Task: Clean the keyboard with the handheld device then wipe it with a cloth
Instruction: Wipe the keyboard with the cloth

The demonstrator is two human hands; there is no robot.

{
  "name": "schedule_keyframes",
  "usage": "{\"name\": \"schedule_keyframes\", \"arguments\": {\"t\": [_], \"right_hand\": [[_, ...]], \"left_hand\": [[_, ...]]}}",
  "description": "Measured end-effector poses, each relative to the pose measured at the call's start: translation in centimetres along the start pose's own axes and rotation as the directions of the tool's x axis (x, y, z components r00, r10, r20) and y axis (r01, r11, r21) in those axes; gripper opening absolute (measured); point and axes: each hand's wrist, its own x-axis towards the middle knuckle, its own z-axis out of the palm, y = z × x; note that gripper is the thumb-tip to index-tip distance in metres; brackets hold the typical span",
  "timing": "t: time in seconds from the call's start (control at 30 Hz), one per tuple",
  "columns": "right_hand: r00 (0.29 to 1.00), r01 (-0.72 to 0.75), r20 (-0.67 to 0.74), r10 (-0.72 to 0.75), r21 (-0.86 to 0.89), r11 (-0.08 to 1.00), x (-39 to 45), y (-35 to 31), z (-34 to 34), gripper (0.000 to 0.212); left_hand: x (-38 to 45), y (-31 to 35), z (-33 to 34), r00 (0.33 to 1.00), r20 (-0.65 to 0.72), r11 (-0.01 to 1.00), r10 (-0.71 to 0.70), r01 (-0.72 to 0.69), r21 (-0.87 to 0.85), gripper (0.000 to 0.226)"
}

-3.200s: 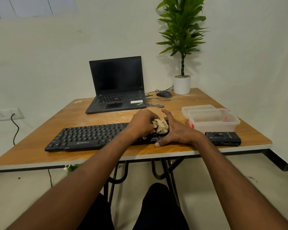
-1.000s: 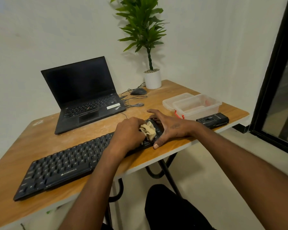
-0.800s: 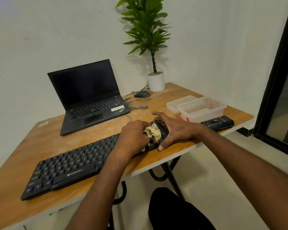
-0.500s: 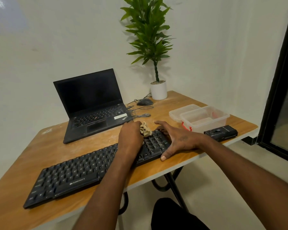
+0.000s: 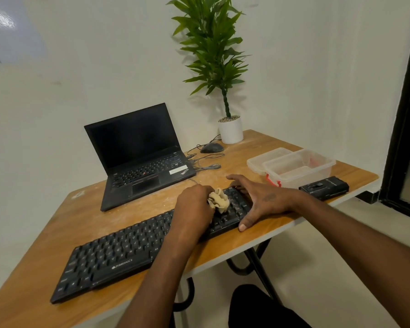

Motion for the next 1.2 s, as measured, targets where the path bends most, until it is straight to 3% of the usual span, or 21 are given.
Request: {"name": "schedule_keyframes", "arguments": {"t": [0.13, 0.33, 0.5, 0.77, 0.9, 1.2], "right_hand": [[1.0, 0.002, -0.006, -0.002, 0.001, 1.0, 0.0, 0.1, -0.1, 0.13], [1.0, 0.006, 0.0, -0.006, -0.006, 1.0, 0.1, 0.2, -0.3, 0.129], [1.0, 0.007, -0.001, -0.007, 0.006, 1.0, 0.2, 0.2, -0.3, 0.129], [1.0, 0.01, -0.005, -0.01, 0.003, 1.0, 0.2, 0.2, -0.1, 0.13], [1.0, 0.011, -0.003, -0.011, 0.017, 1.0, 0.2, 0.2, -0.3, 0.13], [1.0, 0.019, 0.002, -0.019, 0.022, 1.0, 0.1, 0.2, -0.3, 0.129]], "left_hand": [[1.3, -0.8, 0.0, 0.995, -0.052, 0.996, -0.083, 0.084, 0.012, 0.029], [-0.1, 0.1, -0.1, 0.997, 0.058, 0.999, -0.043, 0.044, -0.02, 0.034], [-3.4, 0.2, -0.9, 0.998, 0.063, 0.999, -0.025, 0.028, -0.046, 0.035], [0.0, -0.6, 0.1, 0.996, -0.072, 0.998, -0.061, 0.062, 0.011, 0.027], [1.8, -1.4, 0.6, 0.987, -0.097, 0.992, -0.126, 0.127, 0.012, 0.035], [-2.2, -0.1, -1.0, 0.998, 0.058, 1.0, 0.011, -0.01, -0.007, 0.033]]}}
